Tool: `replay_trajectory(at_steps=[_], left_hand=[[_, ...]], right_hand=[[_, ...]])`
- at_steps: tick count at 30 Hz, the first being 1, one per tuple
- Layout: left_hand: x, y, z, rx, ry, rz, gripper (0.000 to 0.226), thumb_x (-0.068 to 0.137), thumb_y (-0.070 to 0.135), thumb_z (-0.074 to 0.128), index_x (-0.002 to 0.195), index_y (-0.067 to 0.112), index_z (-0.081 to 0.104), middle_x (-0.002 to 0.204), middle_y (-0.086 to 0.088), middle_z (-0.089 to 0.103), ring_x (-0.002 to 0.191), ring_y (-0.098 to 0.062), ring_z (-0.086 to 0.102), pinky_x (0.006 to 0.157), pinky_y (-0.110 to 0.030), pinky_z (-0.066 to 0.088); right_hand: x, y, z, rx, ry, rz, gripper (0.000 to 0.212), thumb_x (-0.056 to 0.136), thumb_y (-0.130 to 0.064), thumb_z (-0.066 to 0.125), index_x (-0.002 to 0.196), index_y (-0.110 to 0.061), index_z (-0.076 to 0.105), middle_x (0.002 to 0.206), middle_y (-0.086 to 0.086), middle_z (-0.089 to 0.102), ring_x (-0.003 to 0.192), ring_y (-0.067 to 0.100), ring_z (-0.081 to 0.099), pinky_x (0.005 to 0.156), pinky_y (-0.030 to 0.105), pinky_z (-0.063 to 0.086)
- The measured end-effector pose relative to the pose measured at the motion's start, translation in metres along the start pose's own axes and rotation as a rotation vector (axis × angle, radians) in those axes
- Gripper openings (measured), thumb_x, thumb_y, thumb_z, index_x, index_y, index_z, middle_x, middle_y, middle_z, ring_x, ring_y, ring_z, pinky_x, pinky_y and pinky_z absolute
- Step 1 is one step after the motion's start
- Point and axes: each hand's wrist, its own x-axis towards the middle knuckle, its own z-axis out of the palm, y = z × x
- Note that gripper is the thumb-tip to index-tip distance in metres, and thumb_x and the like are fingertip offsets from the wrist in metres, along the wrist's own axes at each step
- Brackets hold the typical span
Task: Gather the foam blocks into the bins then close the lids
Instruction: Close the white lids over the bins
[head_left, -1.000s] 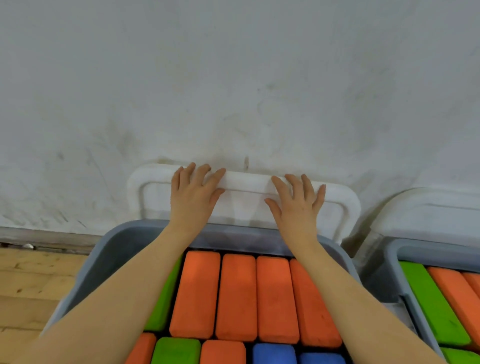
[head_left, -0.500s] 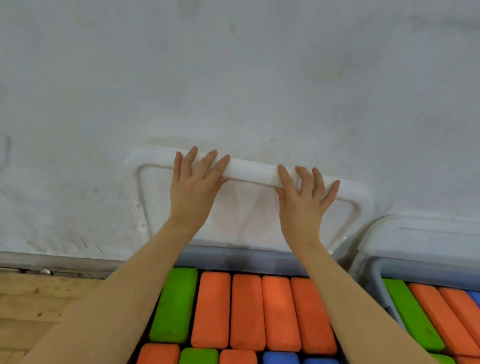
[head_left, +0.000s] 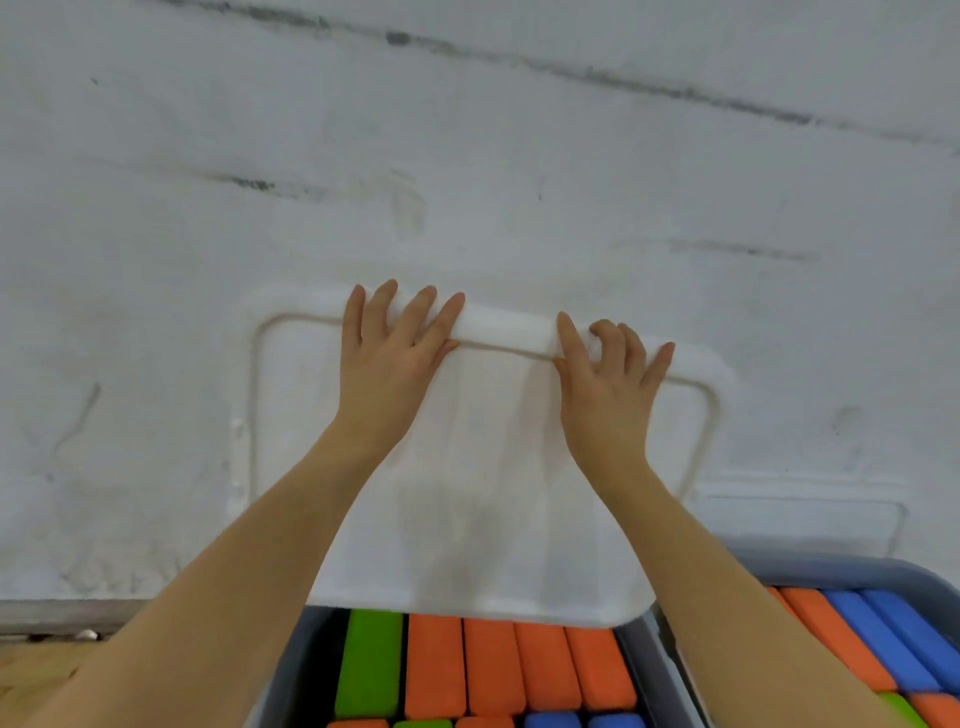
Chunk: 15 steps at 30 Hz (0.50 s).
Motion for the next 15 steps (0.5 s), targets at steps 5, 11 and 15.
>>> replay_trajectory(at_steps=[5,11,15], left_hand=[[-0.03,0.003,-0.008,-0.076,-0.105,0.038,0.029,0.096,0.038,0.043,0.119,0.027,0.057,0.108,-0.005,0.064,0.097,-0.036,0.056,0.09,-0.055,0.039],[-0.097,0.024,-0.005,-0.222,-0.386,0.012,0.031,0.093,0.041,0.041,0.114,0.029,0.06,0.099,0.0,0.067,0.081,-0.033,0.059,0.081,-0.05,0.041],[-0.137,0.046,0.004,-0.281,-0.623,-0.037,0.038,0.09,0.042,0.038,0.107,0.028,0.069,0.093,0.003,0.069,0.073,-0.03,0.059,0.075,-0.046,0.042]], right_hand=[[-0.025,0.003,-0.014,0.083,-0.134,-0.024,0.036,0.09,-0.022,0.049,0.125,-0.016,0.059,0.111,0.015,0.058,0.103,0.041,0.056,0.094,0.076,0.028],[-0.084,0.006,0.003,0.169,-0.354,0.015,0.041,0.087,-0.029,0.039,0.115,-0.016,0.066,0.106,0.013,0.061,0.097,0.039,0.059,0.094,0.076,0.026],[-0.129,0.013,0.026,0.219,-0.516,0.1,0.03,0.089,-0.018,0.057,0.117,-0.016,0.064,0.111,0.014,0.058,0.106,0.039,0.055,0.101,0.074,0.018]])
